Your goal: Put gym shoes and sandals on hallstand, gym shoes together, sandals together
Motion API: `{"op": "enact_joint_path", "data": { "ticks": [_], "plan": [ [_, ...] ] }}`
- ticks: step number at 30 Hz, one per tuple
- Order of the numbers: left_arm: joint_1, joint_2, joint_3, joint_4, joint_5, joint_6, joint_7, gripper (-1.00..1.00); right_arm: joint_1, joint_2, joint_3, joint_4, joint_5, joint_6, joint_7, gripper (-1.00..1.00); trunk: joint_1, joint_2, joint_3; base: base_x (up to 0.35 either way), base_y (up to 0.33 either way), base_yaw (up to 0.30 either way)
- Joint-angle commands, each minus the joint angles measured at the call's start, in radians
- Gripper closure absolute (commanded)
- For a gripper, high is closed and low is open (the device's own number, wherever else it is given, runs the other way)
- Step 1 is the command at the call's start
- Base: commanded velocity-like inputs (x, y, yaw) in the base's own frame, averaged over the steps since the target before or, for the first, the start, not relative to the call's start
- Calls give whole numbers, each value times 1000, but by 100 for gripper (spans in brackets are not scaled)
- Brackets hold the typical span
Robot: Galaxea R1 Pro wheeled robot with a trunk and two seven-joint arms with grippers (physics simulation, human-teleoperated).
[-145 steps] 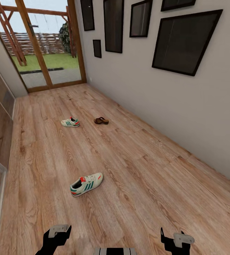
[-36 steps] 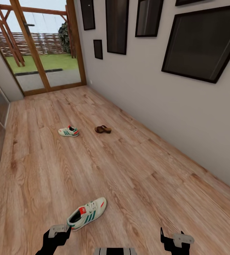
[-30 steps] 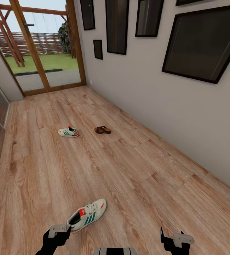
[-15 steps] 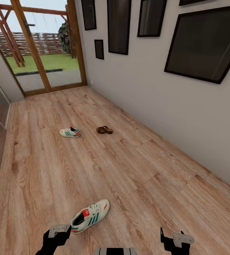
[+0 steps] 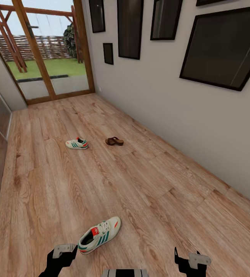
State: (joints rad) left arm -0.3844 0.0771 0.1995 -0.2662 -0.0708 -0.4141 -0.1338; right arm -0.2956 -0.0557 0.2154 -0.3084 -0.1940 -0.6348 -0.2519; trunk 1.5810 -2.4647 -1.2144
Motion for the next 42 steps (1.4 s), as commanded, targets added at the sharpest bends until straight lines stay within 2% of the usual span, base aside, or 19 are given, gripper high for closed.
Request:
{"op": "enact_joint_path", "data": {
  "ticks": [1,6,9,12,16,17,19,21,23,25,28,29,31,37,42],
  "plan": [
    [-1,0,8,1,-7,-3,-6,-100,-1,-1,9,0,-8,-3,-4,-100,0,0,-1,0,4,0],
    [-1,3,8,1,-8,-1,-7,-100,-1,-3,9,-2,-5,3,-2,-100,0,0,-1,0,2,0],
    [-7,7,9,0,-9,7,-11,-100,-1,-7,9,-50,-2,31,0,-100,0,0,-1,0,0,0],
    [-29,11,9,-10,-20,19,-27,-100,-1,-10,9,-142,6,112,1,-100,0,0,-1,0,0,0],
    [-100,23,-3,-21,-71,84,-66,-100,-2,-11,8,-303,24,281,3,-100,0,0,-1,0,0,0],
    [-154,31,-11,-26,-134,179,-97,-100,-2,-12,7,-442,35,408,4,-100,0,0,-1,0,0,0],
    [-176,33,-12,-29,-161,224,-106,-100,-4,-13,7,-509,38,461,5,-100,0,0,-1,0,0,0],
    [-227,35,-15,-41,-206,301,-118,-100,-7,-14,7,-692,42,583,5,-100,0,0,-1,0,0,0],
    [-237,35,-16,-43,-212,311,-119,-100,-7,-15,7,-747,43,619,5,-100,0,0,-1,0,0,0],
    [-246,36,-19,-46,-219,318,-121,-100,-7,-21,8,-857,43,707,4,-100,0,0,-1,0,0,0],
    [-244,36,-20,-46,-223,318,-122,-100,-7,-31,8,-889,43,752,4,-100,0,0,-1,0,0,0],
    [-242,36,-21,-47,-226,318,-122,-100,-7,-69,8,-911,39,794,4,-100,0,0,-1,0,0,0],
    [-242,37,-22,-47,-226,318,-123,-100,-7,-91,8,-921,37,805,4,-100,0,0,-1,0,0,0],
    [-242,36,-22,-47,-226,319,-143,-100,-7,-125,7,-930,36,817,34,-100,4,-7,-4,0,0,0],
    [-245,36,-24,-47,-227,321,-164,-100,-7,-130,-1,-932,36,842,53,-100,19,-36,-21,0,0,0]
  ]
}}
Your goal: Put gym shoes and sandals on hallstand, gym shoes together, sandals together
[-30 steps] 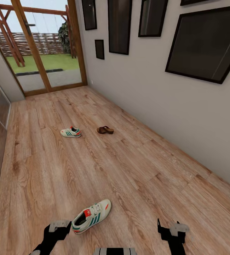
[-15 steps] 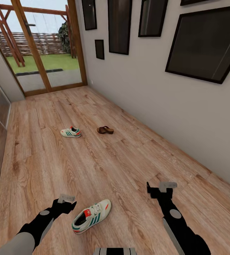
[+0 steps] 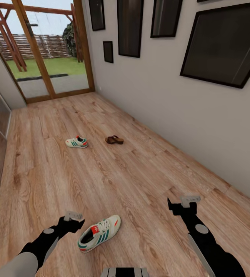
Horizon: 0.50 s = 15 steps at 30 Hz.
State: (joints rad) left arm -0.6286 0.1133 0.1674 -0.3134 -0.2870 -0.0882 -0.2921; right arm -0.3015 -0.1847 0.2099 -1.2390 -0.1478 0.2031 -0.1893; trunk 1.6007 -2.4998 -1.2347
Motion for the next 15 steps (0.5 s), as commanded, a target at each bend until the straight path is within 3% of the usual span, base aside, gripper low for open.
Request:
{"op": "enact_joint_path", "data": {
  "ticks": [1,8,15],
  "plan": [
    [-2,0,6,0,-12,-4,-6,-100,-1,-2,1,-2,-10,7,-9,-100,0,-1,-5,0,0,0],
    [-16,0,-75,0,-49,4,-37,-100,-1,-2,-16,-9,-12,23,-6,-100,3,-2,-42,0,0,0],
    [-36,3,-110,-1,-74,23,-134,-100,-1,-2,-17,-10,-12,25,-6,-100,6,-4,-80,0,0,0]
  ]
}}
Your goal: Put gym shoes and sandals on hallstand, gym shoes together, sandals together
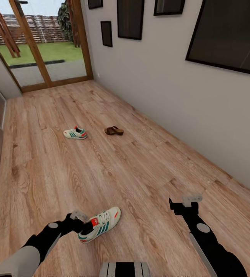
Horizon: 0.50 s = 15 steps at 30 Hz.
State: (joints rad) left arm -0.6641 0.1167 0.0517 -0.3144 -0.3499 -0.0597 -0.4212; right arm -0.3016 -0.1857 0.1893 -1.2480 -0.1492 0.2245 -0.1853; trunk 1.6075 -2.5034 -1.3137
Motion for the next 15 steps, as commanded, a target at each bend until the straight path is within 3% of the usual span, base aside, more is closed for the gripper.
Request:
{"op": "enact_joint_path", "data": {
  "ticks": [1,4,7,15],
  "plan": [
    [-6,2,3,0,-15,1,-22,-100,-1,-1,4,-2,-10,4,-10,-100,0,-1,-6,0,0,0],
    [-40,19,-6,-3,-42,40,-103,-100,-1,-1,4,-2,-10,4,-10,-100,2,-1,-23,0,0,0],
    [-54,28,-8,-5,-64,52,-134,-100,-1,-1,4,-2,-10,4,-10,-100,3,-2,-39,0,0,0],
    [-65,31,-9,-26,-153,61,-156,-100,-1,-1,4,-1,-10,5,-9,-100,6,-4,-82,0,0,0]
  ]
}}
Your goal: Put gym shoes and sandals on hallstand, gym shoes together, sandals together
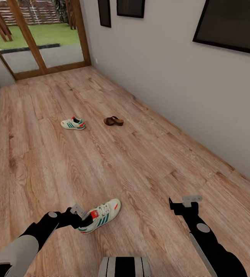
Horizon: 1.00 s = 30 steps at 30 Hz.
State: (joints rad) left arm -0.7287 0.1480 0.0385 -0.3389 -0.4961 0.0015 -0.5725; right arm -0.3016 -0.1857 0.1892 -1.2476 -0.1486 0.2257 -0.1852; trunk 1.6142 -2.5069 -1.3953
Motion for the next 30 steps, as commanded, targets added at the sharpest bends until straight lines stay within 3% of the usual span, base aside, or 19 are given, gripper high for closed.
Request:
{"op": "enact_joint_path", "data": {
  "ticks": [1,2,7,9,15,18,19,30],
  "plan": [
    [0,-1,4,-2,-15,1,-6,-100,-1,-1,4,-1,-10,4,-10,-100,0,0,-2,0,0,0],
    [-1,-2,4,-4,-37,1,-6,-100,-1,-1,4,-1,-10,4,-10,-100,0,0,-4,0,0,0],
    [-1,-6,3,-7,-70,1,-6,-100,-1,-1,4,-1,-10,4,-10,-100,0,0,-9,0,0,0],
    [-1,-9,2,-9,-110,1,-6,-100,-1,-1,4,-1,-9,4,-10,-100,0,0,-10,0,0,0],
    [0,-13,3,-9,-174,3,-6,-100,-1,-1,4,-1,-9,4,-10,-100,0,0,-10,0,0,0],
    [0,-14,4,-9,-184,3,-6,-100,-1,-1,4,-1,-9,4,-10,-100,0,0,-10,0,0,0],
    [-1,-16,4,-10,-198,2,-6,-100,-1,0,5,-1,-9,4,-10,-100,0,-1,-15,0,0,0],
    [-1,-16,3,-11,-206,0,-5,-100,-1,0,6,-2,-9,4,-10,-100,5,-3,-71,0,0,0]
  ]
}}
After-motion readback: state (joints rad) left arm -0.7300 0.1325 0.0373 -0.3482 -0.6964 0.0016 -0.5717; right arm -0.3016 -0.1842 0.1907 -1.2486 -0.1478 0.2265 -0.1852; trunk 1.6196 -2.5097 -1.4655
